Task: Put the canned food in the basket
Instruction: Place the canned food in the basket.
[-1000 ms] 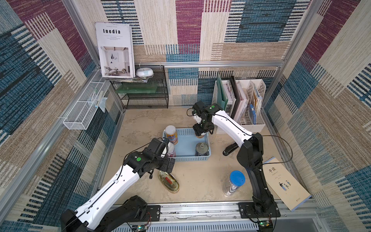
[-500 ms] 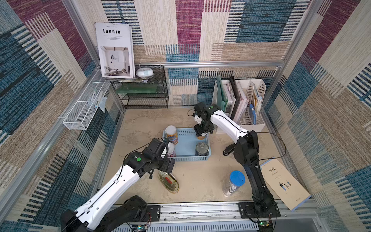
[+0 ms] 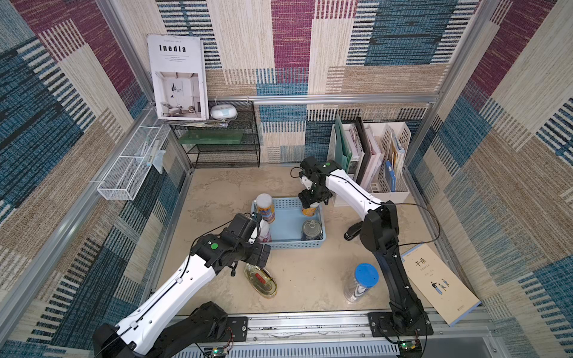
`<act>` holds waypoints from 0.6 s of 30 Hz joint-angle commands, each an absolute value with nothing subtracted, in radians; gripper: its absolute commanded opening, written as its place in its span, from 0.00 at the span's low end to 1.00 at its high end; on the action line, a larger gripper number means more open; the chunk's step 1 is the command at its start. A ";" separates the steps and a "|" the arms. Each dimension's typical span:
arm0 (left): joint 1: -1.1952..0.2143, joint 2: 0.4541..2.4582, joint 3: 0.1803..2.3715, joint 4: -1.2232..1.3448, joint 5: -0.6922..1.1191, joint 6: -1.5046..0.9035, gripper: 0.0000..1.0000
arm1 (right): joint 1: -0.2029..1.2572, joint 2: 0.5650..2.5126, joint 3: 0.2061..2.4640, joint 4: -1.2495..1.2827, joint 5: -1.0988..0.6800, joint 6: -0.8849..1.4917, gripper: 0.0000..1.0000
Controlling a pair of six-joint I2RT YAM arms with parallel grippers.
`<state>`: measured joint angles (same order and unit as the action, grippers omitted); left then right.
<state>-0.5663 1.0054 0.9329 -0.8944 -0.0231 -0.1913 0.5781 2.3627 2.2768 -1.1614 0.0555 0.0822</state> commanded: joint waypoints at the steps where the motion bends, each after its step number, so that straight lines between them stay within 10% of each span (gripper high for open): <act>1: -0.566 1.007 0.931 -0.874 -0.009 -0.189 0.98 | 0.570 2.394 2.267 -1.179 0.029 0.088 0.84; 18: -0.568 1.017 0.932 -0.871 -0.006 -0.189 0.99 | 0.571 2.414 2.262 -1.188 0.001 0.060 0.92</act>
<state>-0.5667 1.0130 0.9329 -0.8913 -0.0193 -0.1909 0.5694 2.4050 2.2692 -1.1542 0.0212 0.0635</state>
